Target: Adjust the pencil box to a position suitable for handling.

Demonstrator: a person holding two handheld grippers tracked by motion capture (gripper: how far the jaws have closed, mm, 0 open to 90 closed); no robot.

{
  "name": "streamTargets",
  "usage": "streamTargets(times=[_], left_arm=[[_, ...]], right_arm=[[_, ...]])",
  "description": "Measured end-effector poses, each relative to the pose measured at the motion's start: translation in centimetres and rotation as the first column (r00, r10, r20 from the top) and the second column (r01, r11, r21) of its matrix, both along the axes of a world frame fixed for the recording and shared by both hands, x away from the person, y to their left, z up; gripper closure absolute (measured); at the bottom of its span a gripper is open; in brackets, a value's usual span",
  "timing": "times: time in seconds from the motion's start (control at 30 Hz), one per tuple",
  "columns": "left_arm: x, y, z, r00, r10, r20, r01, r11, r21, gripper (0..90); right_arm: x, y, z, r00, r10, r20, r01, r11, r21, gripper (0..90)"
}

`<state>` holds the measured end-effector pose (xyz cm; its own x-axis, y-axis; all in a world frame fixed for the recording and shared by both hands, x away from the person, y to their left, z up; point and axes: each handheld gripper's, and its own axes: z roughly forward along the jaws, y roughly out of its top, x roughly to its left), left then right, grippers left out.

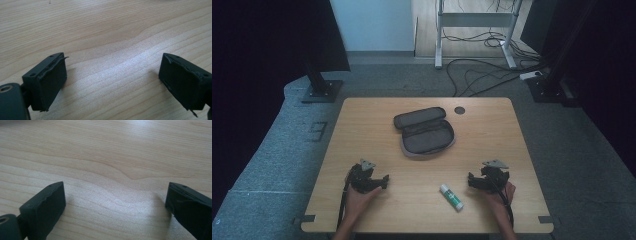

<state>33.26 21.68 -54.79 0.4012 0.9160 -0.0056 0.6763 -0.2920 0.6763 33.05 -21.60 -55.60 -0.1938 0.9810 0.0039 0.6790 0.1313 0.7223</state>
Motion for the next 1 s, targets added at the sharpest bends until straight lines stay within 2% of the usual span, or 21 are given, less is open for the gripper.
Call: streamTargets(times=[0.17, 0.3, 0.43, 0.47, 0.57, 0.6, 0.7, 0.77, 0.87, 0.9, 0.93, 1.0], left_arm=[[0.1, 0.0, 0.0, 1.0, 0.0, 0.003, 0.0, 1.0, -0.002, 8.4], [0.0, 0.1, 0.1, 0.9998, 0.01, 0.016, -0.01, 0.9999, -0.007, 15.4], [-0.1, -0.2, 0.4, 0.9988, 0.022, 0.043, -0.021, 0.9996, -0.017, 21.3], [0.0, -0.6, 1.0, 0.998, 0.016, 0.061, -0.014, 0.9992, -0.036, 22.3], [0.2, -1.0, 1.6, 0.9974, 0.007, 0.072, -0.003, 0.9987, -0.052, 23.3], [0.4, -1.4, 2.3, 0.9962, 0.0, 0.087, 0.006, 0.998, -0.063, 23.8], [1.3, -2.3, 3.1, 0.9955, -0.006, 0.095, 0.015, 0.9956, -0.092, 24.5], [1.7, -2.6, 3.4, 0.9957, -0.012, 0.092, 0.021, 0.9952, -0.095, 25.0], [3.5, -3.9, 4.3, 0.9947, -0.017, 0.101, 0.03, 0.9917, -0.125, 26.6], [3.5, -3.9, 4.3, 0.9947, -0.017, 0.101, 0.03, 0.9917, -0.125, 27.7], [4.3, -4.3, 4.5, 0.9949, -0.016, 0.099, 0.031, 0.9891, -0.144, 28.2], [5.1, -4.7, 4.5, 0.9957, -0.018, 0.091, 0.032, 0.9882, -0.15, 29.5]], right_arm=[[-0.1, 0.2, 0.0, 0.9989, -0.047, 0.001, 0.047, 0.999, 0.006, 5.8], [-0.2, 0.3, 0.2, 0.9986, -0.052, 0.005, 0.052, 0.999, 0.006, 12.3], [-0.1, 0.6, 0.6, 0.9994, -0.021, 0.027, 0.02, 1.0, 0.022, 18.8], [0.0, 0.8, 1.0, 0.9992, 0.002, 0.039, -0.003, 0.999, 0.033, 20.8], [0.3, 0.8, 1.4, 0.9985, 0.02, 0.05, -0.023, 0.998, 0.061, 23.1], [0.6, 1.0, 2.0, 0.997, 0.029, 0.072, -0.036, 0.996, 0.087, 25.0], [1.2, 1.1, 2.5, 0.996, 0.034, 0.083, -0.043, 0.993, 0.107, 25.9], [1.4, 1.2, 2.6, 0.9958, 0.036, 0.084, -0.045, 0.993, 0.109, 26.1], [2.1, 1.6, 2.9, 0.9949, 0.049, 0.088, -0.058, 0.992, 0.11, 27.6], [2.1, 1.6, 2.9, 0.9949, 0.049, 0.088, -0.058, 0.992, 0.11, 27.6], [2.5, 1.8, 3.1, 0.9943, 0.059, 0.089, -0.069, 0.991, 0.116, 28.3], [3.0, 2.0, 3.1, 0.9932, 0.07, 0.093, -0.081, 0.989, 0.126, 29.0]])
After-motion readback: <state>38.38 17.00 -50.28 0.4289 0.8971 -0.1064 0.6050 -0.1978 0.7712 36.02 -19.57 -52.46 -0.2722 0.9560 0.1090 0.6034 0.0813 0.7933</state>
